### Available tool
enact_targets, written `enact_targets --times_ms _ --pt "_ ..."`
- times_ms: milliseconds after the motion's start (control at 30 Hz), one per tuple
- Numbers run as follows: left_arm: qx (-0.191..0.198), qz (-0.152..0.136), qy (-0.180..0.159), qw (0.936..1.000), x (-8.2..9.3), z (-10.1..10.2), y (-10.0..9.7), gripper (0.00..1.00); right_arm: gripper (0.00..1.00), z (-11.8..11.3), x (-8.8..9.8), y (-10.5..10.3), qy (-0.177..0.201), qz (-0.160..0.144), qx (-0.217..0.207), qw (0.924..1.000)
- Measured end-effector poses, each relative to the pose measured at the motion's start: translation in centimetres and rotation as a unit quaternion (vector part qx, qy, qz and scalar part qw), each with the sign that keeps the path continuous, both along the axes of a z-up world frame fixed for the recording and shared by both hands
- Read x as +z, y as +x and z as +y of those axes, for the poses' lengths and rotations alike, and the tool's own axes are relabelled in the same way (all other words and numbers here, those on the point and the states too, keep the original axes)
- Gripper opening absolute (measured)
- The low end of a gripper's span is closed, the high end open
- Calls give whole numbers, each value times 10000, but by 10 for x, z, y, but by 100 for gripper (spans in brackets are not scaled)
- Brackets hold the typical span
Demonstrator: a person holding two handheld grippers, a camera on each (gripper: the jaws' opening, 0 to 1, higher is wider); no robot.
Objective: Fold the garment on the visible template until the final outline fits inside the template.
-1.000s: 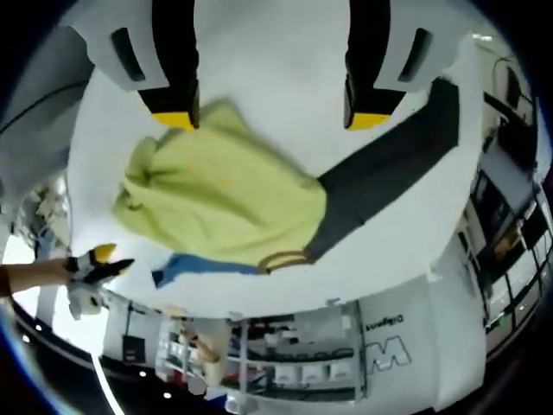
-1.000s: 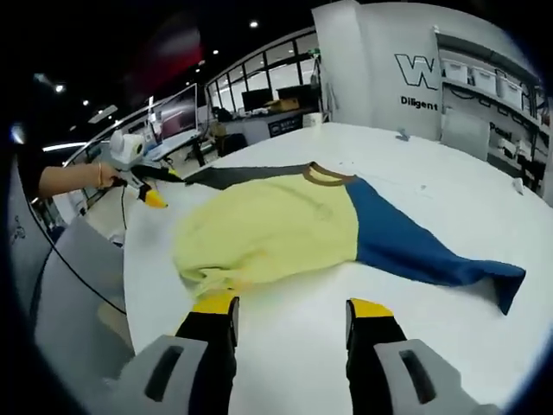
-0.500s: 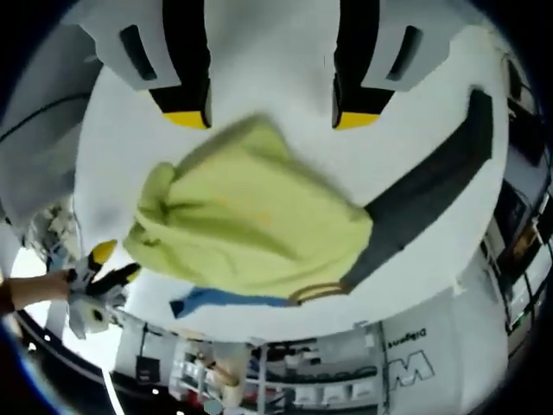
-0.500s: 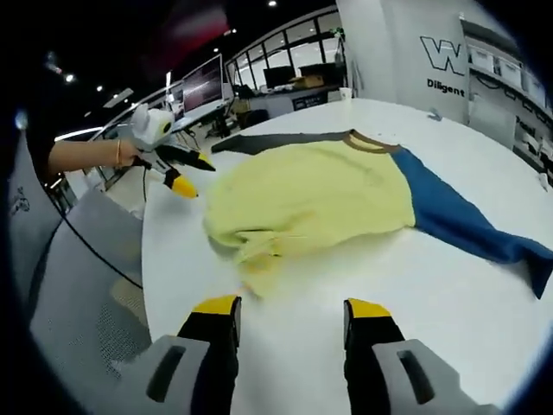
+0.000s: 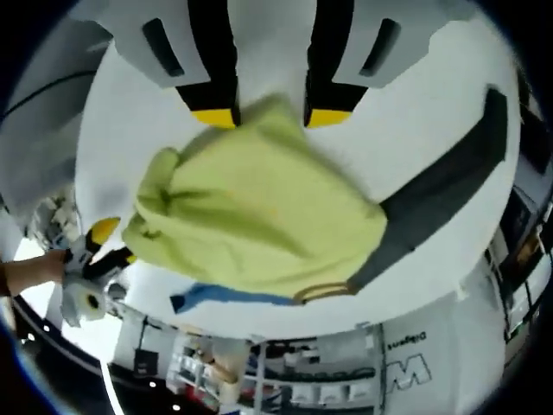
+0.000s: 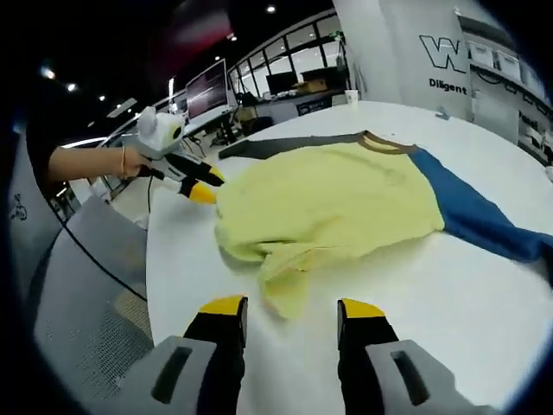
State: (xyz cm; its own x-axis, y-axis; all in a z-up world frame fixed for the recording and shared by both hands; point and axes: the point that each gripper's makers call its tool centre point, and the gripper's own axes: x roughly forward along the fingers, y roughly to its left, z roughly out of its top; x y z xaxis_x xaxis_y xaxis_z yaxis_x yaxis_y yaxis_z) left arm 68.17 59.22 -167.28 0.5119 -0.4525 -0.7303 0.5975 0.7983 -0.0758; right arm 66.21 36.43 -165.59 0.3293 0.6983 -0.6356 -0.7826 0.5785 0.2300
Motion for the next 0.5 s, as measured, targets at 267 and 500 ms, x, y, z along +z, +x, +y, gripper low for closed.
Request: enact_targets --times_ms 267,500 --pt "49 245 -82 9997 -1 -1 4 11 5 6 -2 -4 31 149 3 9999" --pt "-42 124 -218 9997 12 -6 13 0 0 8 9 1 386 147 -319 9986"
